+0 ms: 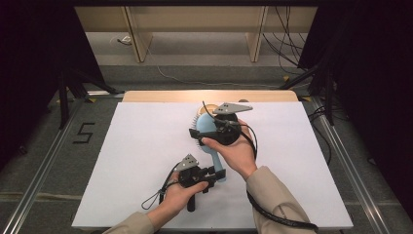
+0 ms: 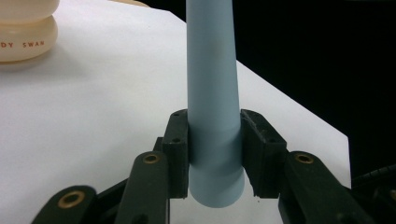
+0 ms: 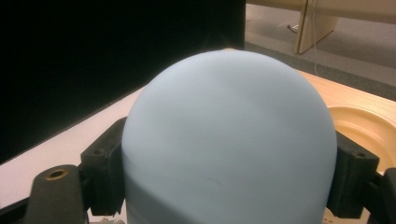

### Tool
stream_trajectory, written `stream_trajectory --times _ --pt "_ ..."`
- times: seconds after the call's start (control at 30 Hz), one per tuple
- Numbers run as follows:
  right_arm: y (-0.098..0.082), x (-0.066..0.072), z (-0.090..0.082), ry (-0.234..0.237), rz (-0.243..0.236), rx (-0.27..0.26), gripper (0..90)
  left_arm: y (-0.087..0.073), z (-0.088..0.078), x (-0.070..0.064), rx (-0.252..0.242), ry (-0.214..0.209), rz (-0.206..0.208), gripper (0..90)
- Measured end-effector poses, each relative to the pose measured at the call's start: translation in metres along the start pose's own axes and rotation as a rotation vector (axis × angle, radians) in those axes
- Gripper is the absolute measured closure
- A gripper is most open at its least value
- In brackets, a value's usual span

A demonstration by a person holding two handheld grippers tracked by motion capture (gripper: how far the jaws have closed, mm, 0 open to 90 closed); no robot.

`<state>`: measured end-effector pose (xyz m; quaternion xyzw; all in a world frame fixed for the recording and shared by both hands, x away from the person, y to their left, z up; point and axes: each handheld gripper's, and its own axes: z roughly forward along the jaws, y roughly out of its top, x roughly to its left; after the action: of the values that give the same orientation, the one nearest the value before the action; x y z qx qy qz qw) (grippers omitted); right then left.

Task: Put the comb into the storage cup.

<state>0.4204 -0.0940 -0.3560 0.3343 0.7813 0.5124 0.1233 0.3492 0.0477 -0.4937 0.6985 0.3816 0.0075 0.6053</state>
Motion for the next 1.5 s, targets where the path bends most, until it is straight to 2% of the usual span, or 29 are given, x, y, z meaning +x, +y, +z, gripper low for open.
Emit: stream_trajectory --times 0.3,0.57,0.8,0.97,1.1,1.17,1.23,1.37,1.4,1.43,1.5 --pt "-0.001 0.001 -0.001 -0.006 0.004 -0.003 20.2 0.000 0.000 0.000 0.005 0.004 0.010 64.1" --pt "0.000 0.002 -0.002 -0.015 0.002 -0.007 20.3 0.001 -0.001 0.000 0.008 0.015 0.035 63.8" --pt "0.001 0.004 -0.004 -0.021 0.004 -0.022 20.4 0.003 -0.003 0.000 0.008 0.035 0.074 63.3" --pt "0.002 0.005 -0.006 -0.036 -0.001 -0.036 20.5 0.005 -0.005 0.000 0.022 0.061 0.120 61.2" --pt "0.003 0.003 -0.009 -0.051 0.001 -0.055 20.5 0.006 -0.007 -0.002 0.045 0.078 0.179 55.0" --pt "0.003 0.003 -0.010 -0.060 0.002 -0.065 20.5 0.006 -0.007 -0.004 0.066 0.090 0.208 48.9" --pt "0.004 0.003 -0.012 -0.072 -0.001 -0.079 20.5 0.007 -0.009 -0.005 0.091 0.110 0.240 40.8" --pt "0.005 0.001 -0.015 -0.084 0.001 -0.097 20.5 0.010 -0.015 -0.007 0.139 0.142 0.275 23.7" --pt "0.005 0.000 -0.015 -0.087 0.002 -0.098 20.5 0.011 -0.016 -0.007 0.143 0.146 0.280 18.8" --pt "0.005 0.000 -0.016 -0.090 0.002 -0.101 20.5 0.013 -0.019 -0.006 0.150 0.132 0.295 16.5" --pt "0.005 -0.001 -0.017 -0.097 0.003 -0.107 20.5 0.015 -0.022 -0.005 0.161 0.133 0.321 13.8"
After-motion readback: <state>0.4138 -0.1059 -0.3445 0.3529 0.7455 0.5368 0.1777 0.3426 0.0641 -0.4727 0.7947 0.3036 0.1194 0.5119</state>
